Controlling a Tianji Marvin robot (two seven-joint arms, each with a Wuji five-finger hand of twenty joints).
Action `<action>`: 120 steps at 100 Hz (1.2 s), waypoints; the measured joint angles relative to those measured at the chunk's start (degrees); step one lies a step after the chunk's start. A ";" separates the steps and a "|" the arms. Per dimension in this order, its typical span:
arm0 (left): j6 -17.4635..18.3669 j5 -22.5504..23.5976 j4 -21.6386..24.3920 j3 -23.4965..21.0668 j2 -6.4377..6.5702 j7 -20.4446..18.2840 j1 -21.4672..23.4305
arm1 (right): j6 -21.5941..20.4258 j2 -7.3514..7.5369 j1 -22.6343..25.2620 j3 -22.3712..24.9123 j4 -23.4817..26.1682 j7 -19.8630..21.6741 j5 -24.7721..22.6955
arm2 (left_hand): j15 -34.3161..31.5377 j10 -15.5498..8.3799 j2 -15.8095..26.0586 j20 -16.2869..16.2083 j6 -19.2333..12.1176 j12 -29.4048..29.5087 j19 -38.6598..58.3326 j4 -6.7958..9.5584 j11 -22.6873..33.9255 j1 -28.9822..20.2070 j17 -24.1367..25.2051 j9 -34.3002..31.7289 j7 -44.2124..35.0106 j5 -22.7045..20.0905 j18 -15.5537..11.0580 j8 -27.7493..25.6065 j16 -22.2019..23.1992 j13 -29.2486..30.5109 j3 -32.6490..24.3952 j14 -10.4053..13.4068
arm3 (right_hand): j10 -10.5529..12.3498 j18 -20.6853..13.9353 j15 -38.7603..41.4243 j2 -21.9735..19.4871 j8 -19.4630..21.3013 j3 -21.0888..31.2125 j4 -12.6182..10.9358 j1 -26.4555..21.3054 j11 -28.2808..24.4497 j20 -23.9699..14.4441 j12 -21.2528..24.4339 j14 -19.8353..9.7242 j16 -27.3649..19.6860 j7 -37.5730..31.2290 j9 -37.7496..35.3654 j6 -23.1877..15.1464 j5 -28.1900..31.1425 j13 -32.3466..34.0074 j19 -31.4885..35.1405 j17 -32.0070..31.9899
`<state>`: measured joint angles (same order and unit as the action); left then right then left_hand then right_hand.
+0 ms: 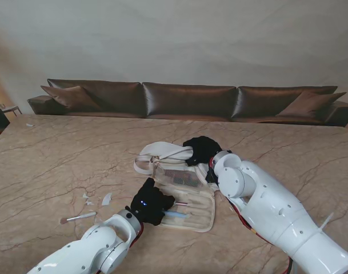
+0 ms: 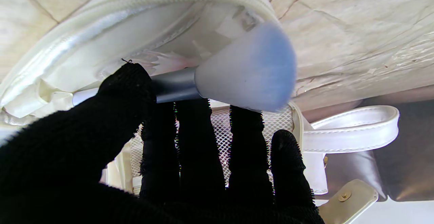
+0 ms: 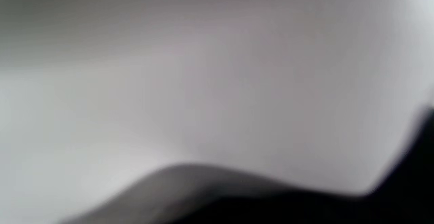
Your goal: Pack the cosmetics bag
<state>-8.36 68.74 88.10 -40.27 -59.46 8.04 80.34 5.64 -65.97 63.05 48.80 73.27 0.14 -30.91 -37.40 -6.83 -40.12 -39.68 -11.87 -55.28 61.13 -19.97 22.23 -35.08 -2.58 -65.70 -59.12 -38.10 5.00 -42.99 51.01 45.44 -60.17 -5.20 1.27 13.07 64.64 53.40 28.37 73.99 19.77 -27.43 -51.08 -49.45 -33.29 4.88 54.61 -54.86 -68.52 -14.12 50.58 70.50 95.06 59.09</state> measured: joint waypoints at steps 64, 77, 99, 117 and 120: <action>-6.24 -4.89 -1.46 8.66 -2.05 3.44 -4.36 | 0.36 -0.06 0.00 -0.25 0.04 -0.18 0.49 | -0.10 0.15 -0.55 -1.37 0.24 0.01 0.00 0.00 0.00 0.56 -0.36 -1.19 0.22 -0.62 0.53 0.79 0.01 0.71 -0.99 -0.23 | -0.03 0.00 0.35 0.00 0.00 0.00 -0.02 0.00 0.00 0.00 0.00 0.00 0.03 0.00 0.00 0.00 0.00 0.02 0.35 0.14; -7.27 -6.22 -2.20 10.54 -2.76 4.12 -5.42 | 0.53 -0.06 0.00 -0.25 0.11 -0.10 0.53 | -0.10 0.21 -0.55 -1.47 0.64 0.14 0.00 0.00 0.00 0.56 -0.41 -1.21 0.22 -0.63 0.57 0.87 0.01 1.33 -1.26 -0.25 | -0.02 0.00 0.35 0.00 0.00 0.00 -0.02 0.00 0.00 0.00 0.00 0.00 0.03 0.00 0.00 0.00 0.00 0.02 0.35 0.14; -7.60 -8.41 -3.57 12.16 -4.00 5.89 -6.30 | 0.74 -0.10 0.00 -0.32 0.11 -0.14 0.82 | -0.10 0.25 -0.56 -1.60 0.75 0.63 0.00 0.00 -0.19 0.58 -0.87 -1.69 0.22 -0.71 0.73 1.75 0.01 1.63 -1.39 -0.25 | -0.02 0.00 0.37 0.00 0.00 0.00 -0.02 0.00 0.00 0.00 0.00 0.00 0.03 0.00 0.00 0.00 0.00 0.02 0.37 0.25; -8.41 -10.46 -3.94 12.67 -4.87 6.93 -6.30 | 0.74 -0.19 -0.15 -0.65 -0.18 -0.27 1.19 | -0.10 0.39 -0.56 -1.84 1.08 0.64 0.00 0.00 -0.20 0.58 -0.87 -1.69 0.09 -0.75 1.02 2.28 0.02 1.63 -1.96 -0.25 | -0.04 0.00 0.53 0.00 0.00 0.00 -0.02 0.00 0.00 0.00 0.00 0.00 0.04 0.00 0.00 0.00 0.00 0.02 0.50 0.27; -8.42 -10.96 -4.03 12.70 -5.04 7.09 -6.28 | 0.74 -0.21 -0.16 -0.69 -0.21 -0.28 1.26 | -0.10 0.41 -0.56 -1.84 1.15 0.63 0.00 0.00 -0.20 0.58 -0.87 -1.70 0.09 -0.75 1.05 2.28 0.02 1.63 -2.02 -0.26 | -0.04 0.00 0.55 0.00 0.00 0.00 -0.02 0.00 0.00 0.00 0.00 0.00 0.04 0.00 0.00 0.00 0.00 0.02 0.54 0.27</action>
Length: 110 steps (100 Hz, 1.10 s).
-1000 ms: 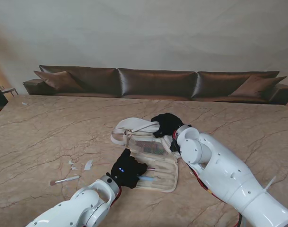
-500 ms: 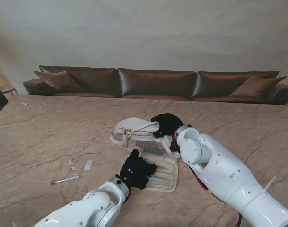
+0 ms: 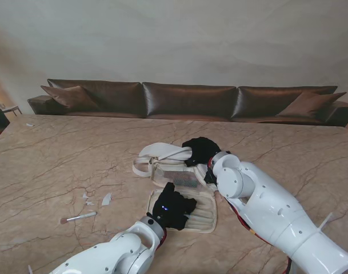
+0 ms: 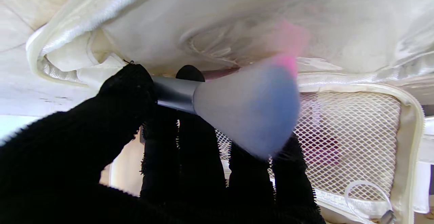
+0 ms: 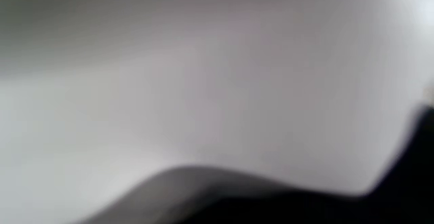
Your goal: Pack the cosmetics bag
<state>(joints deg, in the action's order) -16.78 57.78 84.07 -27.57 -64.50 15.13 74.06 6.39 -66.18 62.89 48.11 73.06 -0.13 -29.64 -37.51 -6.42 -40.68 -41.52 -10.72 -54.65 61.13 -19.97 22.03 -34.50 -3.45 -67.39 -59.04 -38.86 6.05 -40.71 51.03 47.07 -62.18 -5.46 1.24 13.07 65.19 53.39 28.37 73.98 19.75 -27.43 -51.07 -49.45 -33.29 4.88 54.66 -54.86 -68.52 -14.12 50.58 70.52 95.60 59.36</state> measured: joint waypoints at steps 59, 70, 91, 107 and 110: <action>5.84 -2.93 0.62 -6.35 -0.69 0.76 3.76 | 0.41 -0.03 0.18 0.35 0.14 0.08 -0.38 | 9.51 5.80 8.01 2.33 10.74 31.26 -11.93 11.67 2.55 14.98 6.49 23.42 19.68 3.37 1.27 17.26 -5.35 -14.87 0.68 -1.49 | -0.04 0.00 0.02 -0.01 0.00 0.00 0.00 0.00 0.00 0.00 0.00 0.00 0.08 0.00 0.00 0.00 0.00 0.02 0.09 0.01; 6.29 -3.01 1.91 -8.99 -0.48 1.04 5.76 | 0.42 -0.03 0.18 0.35 0.14 0.05 -0.43 | 9.66 5.89 8.88 2.40 10.99 31.54 -13.32 11.68 2.22 16.34 6.52 24.61 20.99 4.20 1.55 17.42 -5.56 -15.53 2.11 -1.58 | -0.04 0.00 0.02 -0.01 0.00 0.00 0.00 0.00 0.00 0.00 0.00 0.00 0.08 0.00 0.00 0.00 0.00 0.02 0.09 0.01; 7.85 0.41 6.95 -17.47 0.34 1.24 11.95 | 0.44 -0.03 0.18 0.35 0.14 0.00 -0.53 | 9.65 5.89 8.88 2.02 11.00 31.54 -13.34 11.68 2.22 16.51 6.55 24.61 21.00 4.20 1.71 17.42 -5.78 -15.53 2.84 -1.59 | -0.04 0.00 0.02 -0.01 0.00 0.00 0.00 0.00 0.00 0.00 0.00 0.00 0.07 0.00 0.00 0.00 0.00 0.02 0.09 0.01; 9.09 1.89 10.19 -25.06 1.04 -3.14 15.57 | 0.46 -0.02 0.31 0.68 0.31 0.12 -0.83 | 10.01 5.89 8.88 0.30 11.00 31.54 -12.65 11.68 2.22 16.51 6.57 24.61 21.00 4.23 2.40 17.42 -6.51 -15.53 2.86 -1.59 | -0.04 0.00 0.02 -0.01 0.00 0.00 0.00 0.00 0.00 0.00 0.00 0.00 -0.01 0.00 0.00 0.00 0.00 0.02 0.09 0.02; 9.41 2.33 10.47 -26.41 1.20 -4.22 15.96 | 0.46 0.00 0.32 0.70 0.36 0.13 -0.93 | 10.08 5.89 8.88 -0.02 11.00 31.54 -12.08 11.68 2.22 16.51 6.58 24.61 21.00 4.28 2.43 17.42 -6.88 -15.53 2.86 -1.59 | -0.04 0.00 0.02 -0.01 0.00 0.00 0.00 0.00 0.00 0.00 0.00 0.00 -0.10 0.00 0.00 0.00 0.00 0.02 0.09 0.03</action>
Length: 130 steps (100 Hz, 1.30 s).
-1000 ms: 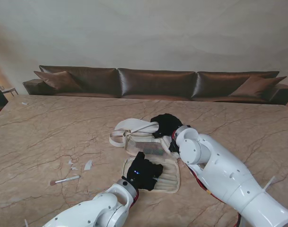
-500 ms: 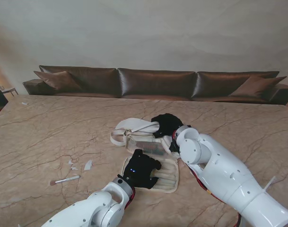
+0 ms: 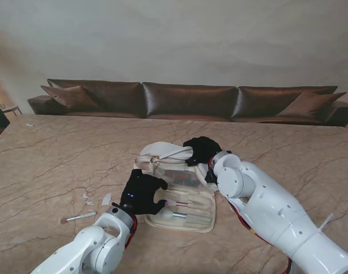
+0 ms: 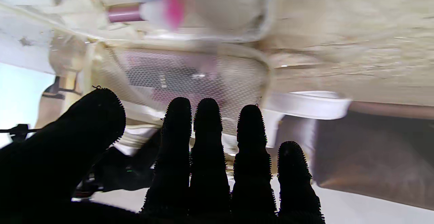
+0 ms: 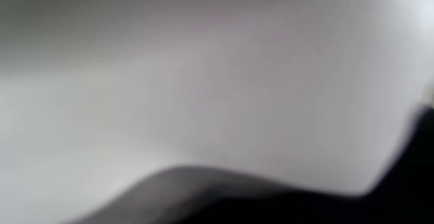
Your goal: Pack the cosmetics bag
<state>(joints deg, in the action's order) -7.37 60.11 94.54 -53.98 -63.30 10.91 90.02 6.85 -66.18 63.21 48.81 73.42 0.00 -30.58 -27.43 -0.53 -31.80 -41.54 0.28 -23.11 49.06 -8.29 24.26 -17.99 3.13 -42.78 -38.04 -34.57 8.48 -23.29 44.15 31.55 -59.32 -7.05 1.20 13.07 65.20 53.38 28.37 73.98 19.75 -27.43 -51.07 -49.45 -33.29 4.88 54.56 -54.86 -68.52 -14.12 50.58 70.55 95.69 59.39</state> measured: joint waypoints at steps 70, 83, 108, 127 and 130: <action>7.55 6.78 -2.07 -24.03 3.23 -11.58 4.31 | -0.82 -0.02 -0.70 -0.62 -1.00 -0.16 0.00 | 3.79 -0.63 0.22 2.52 -0.21 0.12 -1.21 0.00 0.02 0.03 -2.20 3.66 0.73 1.39 0.46 0.12 -3.68 0.00 0.66 0.55 | 0.00 0.00 0.00 -0.01 0.00 0.00 0.00 0.00 0.00 0.00 0.03 0.00 -0.26 0.00 0.00 0.00 0.00 0.01 0.00 0.21; 9.06 7.24 -2.34 -26.56 3.48 -11.99 5.63 | -0.67 -0.03 -0.83 -0.93 -1.13 -0.21 0.15 | 4.58 -0.67 0.23 2.90 -0.22 0.29 -1.23 0.00 -0.04 0.03 -2.20 3.66 1.20 1.39 0.46 0.45 -4.41 0.00 0.71 0.73 | 0.00 0.00 0.00 -0.03 0.00 0.00 0.00 0.00 0.00 0.00 0.03 0.00 -0.25 0.00 0.00 0.00 0.00 0.09 0.00 0.37; 13.17 7.48 -2.87 -32.19 3.50 -11.13 8.49 | -0.59 -0.11 -0.38 -0.57 -1.14 -0.65 0.03 | 6.01 -1.97 1.36 3.68 -0.61 0.81 -1.68 0.04 -1.07 0.04 -2.20 5.29 2.89 1.39 0.46 1.23 -6.14 0.00 1.34 1.30 | 0.00 0.00 0.00 -0.06 0.00 0.00 0.00 0.00 0.00 0.00 0.03 0.00 -0.20 0.00 0.00 0.00 0.00 0.10 0.00 0.40; 15.16 7.09 -2.97 -37.15 3.55 -12.45 10.91 | -0.12 -0.20 -1.14 -1.78 -1.82 -0.53 0.56 | 7.43 -1.99 1.36 4.05 -0.64 1.84 -2.88 0.74 -1.92 0.02 -1.17 5.81 4.54 1.39 0.46 2.08 -7.35 -1.34 1.39 1.35 | 0.00 0.00 0.19 -0.28 0.00 0.00 0.00 0.00 0.00 0.00 0.03 0.00 0.30 0.00 0.00 0.00 0.00 0.25 0.17 0.42; 15.52 7.09 -2.87 -37.91 3.58 -12.42 11.50 | -0.02 -0.24 -1.36 -1.97 -1.99 -0.46 0.60 | 7.49 -1.99 1.96 4.06 -0.64 1.86 -3.33 0.74 -1.92 0.00 -0.95 5.81 4.69 1.39 0.46 2.55 -7.35 -1.60 1.40 1.35 | 0.00 0.00 0.20 -0.29 0.00 0.00 0.00 0.00 0.00 0.00 0.03 0.00 0.30 0.00 0.00 0.00 0.00 0.26 0.18 0.43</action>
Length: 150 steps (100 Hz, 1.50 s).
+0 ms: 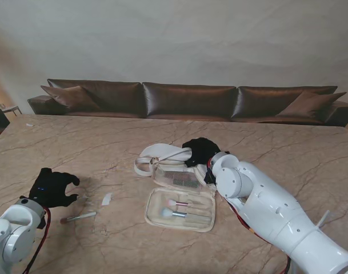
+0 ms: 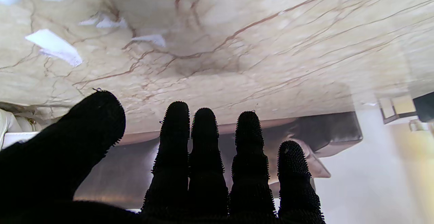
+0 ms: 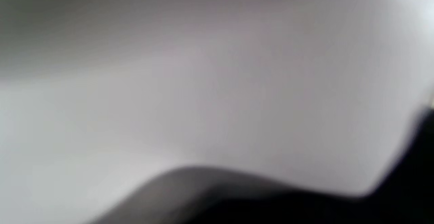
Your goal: Pack the cosmetics bag
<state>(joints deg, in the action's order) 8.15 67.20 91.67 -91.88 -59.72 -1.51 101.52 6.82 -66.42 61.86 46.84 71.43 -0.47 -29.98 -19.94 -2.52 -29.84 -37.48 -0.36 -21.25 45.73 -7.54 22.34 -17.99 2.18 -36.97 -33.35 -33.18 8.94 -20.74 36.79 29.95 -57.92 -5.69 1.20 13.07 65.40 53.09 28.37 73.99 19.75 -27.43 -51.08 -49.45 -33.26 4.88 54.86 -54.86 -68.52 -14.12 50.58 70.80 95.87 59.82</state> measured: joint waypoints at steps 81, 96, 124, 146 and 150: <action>1.10 -1.43 3.62 -5.48 -0.03 0.46 10.99 | 2.15 0.15 -0.03 -0.17 1.29 1.40 -1.29 | 2.64 1.05 2.87 -0.64 1.43 -0.82 -12.54 0.56 -1.82 1.33 1.56 3.03 6.62 -0.04 0.27 2.98 -1.25 -5.26 9.14 -0.45 | 0.01 0.00 -0.15 -0.07 0.00 0.00 0.00 0.00 0.01 0.00 0.54 0.00 -0.56 0.00 0.00 0.00 0.00 0.04 0.01 0.01; 1.66 -1.36 3.66 -5.50 -0.03 1.12 11.89 | 2.02 0.15 -0.23 -0.57 1.09 1.30 -1.17 | 2.65 1.06 2.87 -1.37 1.43 -1.24 -12.55 0.56 -1.82 1.33 1.56 3.03 6.62 -0.04 0.29 2.98 -1.25 -5.26 9.14 -0.46 | 0.01 0.00 -0.15 -0.07 0.00 0.00 0.00 0.00 0.01 0.00 0.53 0.00 -0.26 0.00 0.00 0.00 0.00 0.05 0.01 0.02; 1.36 -1.01 2.19 -3.33 0.07 4.67 11.68 | 1.89 0.08 -0.67 -0.96 0.58 1.23 -0.75 | 2.55 1.05 -1.13 -2.83 0.07 -2.20 -12.80 0.59 -1.82 1.33 1.56 3.64 7.19 -0.04 0.31 3.54 -0.63 -5.98 6.11 -0.58 | 0.01 0.00 -0.07 -0.08 0.00 0.00 0.00 0.00 0.01 0.00 0.54 0.00 -0.22 0.00 0.00 0.00 0.00 0.10 0.02 0.05; 0.78 0.99 0.44 -1.03 0.13 6.80 10.53 | 1.81 0.00 -0.84 -1.05 0.26 1.02 -0.56 | 1.91 0.53 -8.64 -3.57 -3.34 -3.65 -12.63 -0.28 -1.28 1.06 1.56 3.64 -2.44 -0.10 0.37 -2.91 0.13 -5.98 -0.84 -1.13 | 0.01 0.00 -0.04 -0.08 0.00 0.00 0.00 0.00 0.01 0.00 0.53 0.00 -0.22 0.00 0.00 0.00 0.00 0.16 0.02 0.05; 0.51 1.74 0.03 -0.54 0.20 7.31 10.21 | 1.78 -0.01 -0.89 -1.09 0.19 0.99 -0.52 | 1.81 0.23 -9.22 -3.56 -3.49 -3.78 -12.20 -0.26 -1.27 0.43 1.56 3.64 -4.57 1.07 0.37 -4.82 0.15 -5.98 -1.67 -1.13 | 0.01 0.00 -0.03 -0.08 0.00 0.00 0.00 0.00 0.01 0.00 0.54 0.00 -0.22 0.00 0.00 0.00 0.00 0.20 0.02 0.06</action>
<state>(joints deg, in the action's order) 8.66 68.94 91.70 -92.42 -59.52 5.80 111.74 8.60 -66.43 60.97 45.75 71.61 0.53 -30.49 -18.13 -2.28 -39.06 -41.05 -3.85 -25.03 33.53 -7.81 21.07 -17.56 3.74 -33.33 -37.92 -32.12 9.31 -25.57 36.95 23.97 -59.59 -6.82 1.21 13.07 65.37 53.01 28.37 73.99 19.75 -27.43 -51.06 -49.45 -32.73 4.88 54.65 -54.86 -68.52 -14.12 50.58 71.00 95.89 59.88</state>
